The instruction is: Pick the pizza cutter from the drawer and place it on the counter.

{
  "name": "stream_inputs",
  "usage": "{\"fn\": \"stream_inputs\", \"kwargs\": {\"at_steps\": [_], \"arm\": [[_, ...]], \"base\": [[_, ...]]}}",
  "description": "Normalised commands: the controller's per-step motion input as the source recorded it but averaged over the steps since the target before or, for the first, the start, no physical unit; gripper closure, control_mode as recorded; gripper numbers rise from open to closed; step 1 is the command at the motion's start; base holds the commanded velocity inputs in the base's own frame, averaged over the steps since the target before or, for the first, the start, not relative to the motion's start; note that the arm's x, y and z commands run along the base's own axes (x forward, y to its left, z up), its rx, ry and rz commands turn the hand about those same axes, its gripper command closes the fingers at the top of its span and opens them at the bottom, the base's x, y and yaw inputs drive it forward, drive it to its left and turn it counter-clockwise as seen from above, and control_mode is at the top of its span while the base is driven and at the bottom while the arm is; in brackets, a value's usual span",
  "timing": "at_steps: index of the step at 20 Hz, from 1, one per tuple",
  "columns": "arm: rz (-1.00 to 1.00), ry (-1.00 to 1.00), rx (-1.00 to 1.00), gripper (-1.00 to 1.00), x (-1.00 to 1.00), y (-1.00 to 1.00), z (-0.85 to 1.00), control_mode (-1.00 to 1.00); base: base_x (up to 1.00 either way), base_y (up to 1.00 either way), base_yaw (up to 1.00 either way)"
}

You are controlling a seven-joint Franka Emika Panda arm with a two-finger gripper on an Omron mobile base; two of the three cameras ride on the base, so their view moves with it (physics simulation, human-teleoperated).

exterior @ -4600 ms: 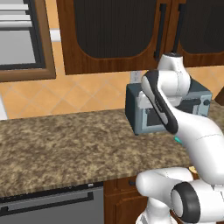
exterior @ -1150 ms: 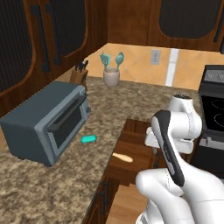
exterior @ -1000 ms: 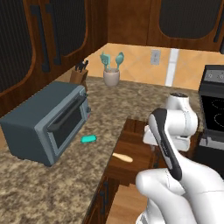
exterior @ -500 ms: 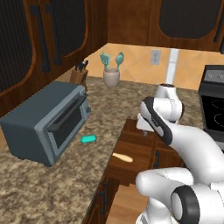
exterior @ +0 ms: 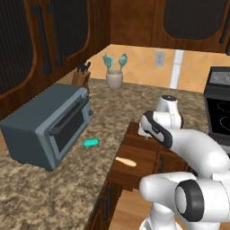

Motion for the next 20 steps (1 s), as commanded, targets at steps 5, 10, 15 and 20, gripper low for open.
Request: {"fn": "stream_inputs", "kwargs": {"at_steps": [5, 10, 15, 20], "arm": [[0.0, -0.02, -0.19, -1.0, 0.13, -0.43, -0.53, -1.0], [-0.03, 0.06, 0.0, -1.0, 0.5, -0.69, -0.51, -1.0], [-0.03, 0.03, 0.0, -1.0, 0.49, -0.1, -0.04, -1.0], [0.0, 0.0, 0.0, -1.0, 0.37, 0.0, -0.42, -1.0]], "base": [[0.0, 0.0, 0.0], [0.0, 0.0, 0.0], [0.0, 0.0, 0.0], [0.0, 0.0, 0.0]]}}
